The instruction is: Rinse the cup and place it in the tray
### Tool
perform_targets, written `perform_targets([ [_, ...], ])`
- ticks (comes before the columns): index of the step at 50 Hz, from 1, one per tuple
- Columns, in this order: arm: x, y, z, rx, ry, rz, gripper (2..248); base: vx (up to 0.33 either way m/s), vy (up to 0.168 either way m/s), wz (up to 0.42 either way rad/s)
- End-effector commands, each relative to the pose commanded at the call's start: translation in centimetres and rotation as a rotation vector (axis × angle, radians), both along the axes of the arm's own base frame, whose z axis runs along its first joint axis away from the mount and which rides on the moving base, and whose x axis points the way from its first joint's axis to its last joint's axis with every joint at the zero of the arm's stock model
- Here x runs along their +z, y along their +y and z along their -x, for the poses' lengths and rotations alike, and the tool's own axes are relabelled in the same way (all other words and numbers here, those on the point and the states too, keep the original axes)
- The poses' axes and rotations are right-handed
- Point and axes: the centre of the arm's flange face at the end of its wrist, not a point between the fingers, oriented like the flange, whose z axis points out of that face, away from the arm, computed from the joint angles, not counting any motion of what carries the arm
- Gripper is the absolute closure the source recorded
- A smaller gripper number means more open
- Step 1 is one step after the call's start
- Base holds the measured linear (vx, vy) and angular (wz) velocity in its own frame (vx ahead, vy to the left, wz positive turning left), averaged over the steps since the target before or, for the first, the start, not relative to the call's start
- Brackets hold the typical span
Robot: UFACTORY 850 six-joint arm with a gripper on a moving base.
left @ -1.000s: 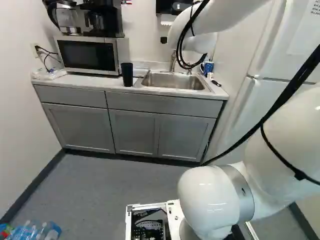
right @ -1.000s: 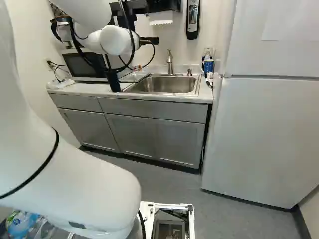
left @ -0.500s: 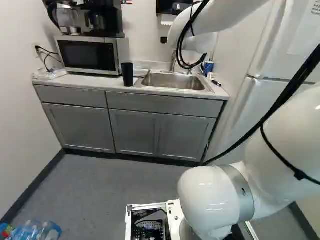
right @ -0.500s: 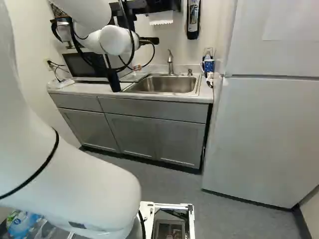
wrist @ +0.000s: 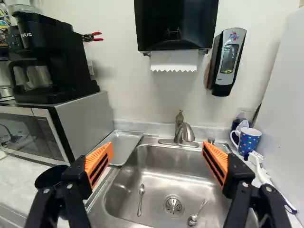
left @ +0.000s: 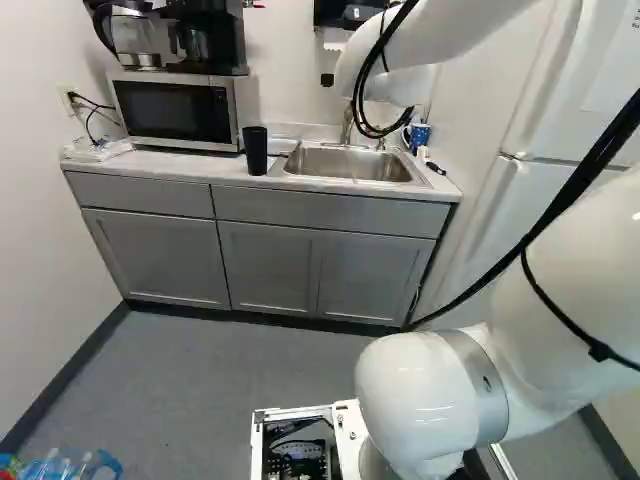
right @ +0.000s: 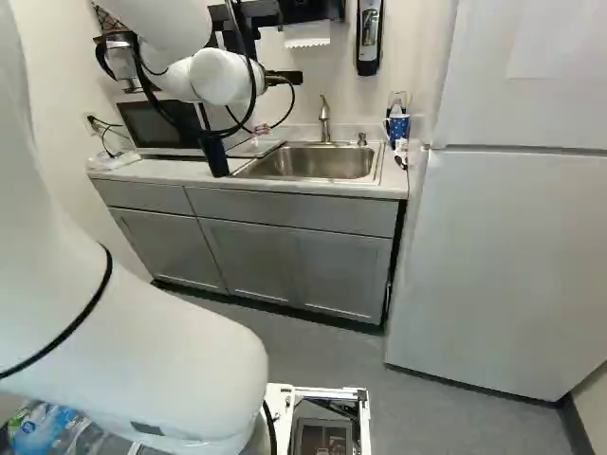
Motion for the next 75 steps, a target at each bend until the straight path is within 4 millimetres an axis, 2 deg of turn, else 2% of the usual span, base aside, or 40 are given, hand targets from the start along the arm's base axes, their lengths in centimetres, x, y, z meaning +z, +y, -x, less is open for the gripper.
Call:
perform_targets([
  [17, 0.0, 0.0, 0.0, 0.0, 0.0, 0.0, 3, 0.137, -0.017, 0.006],
  [51, 0.0, 0.0, 0.0, 0.0, 0.0, 0.0, 3, 0.123, -0.061, 0.004],
  [75, 0.0, 0.0, 0.0, 0.0, 0.0, 0.0, 3, 0.089, -0.034, 0.118],
])
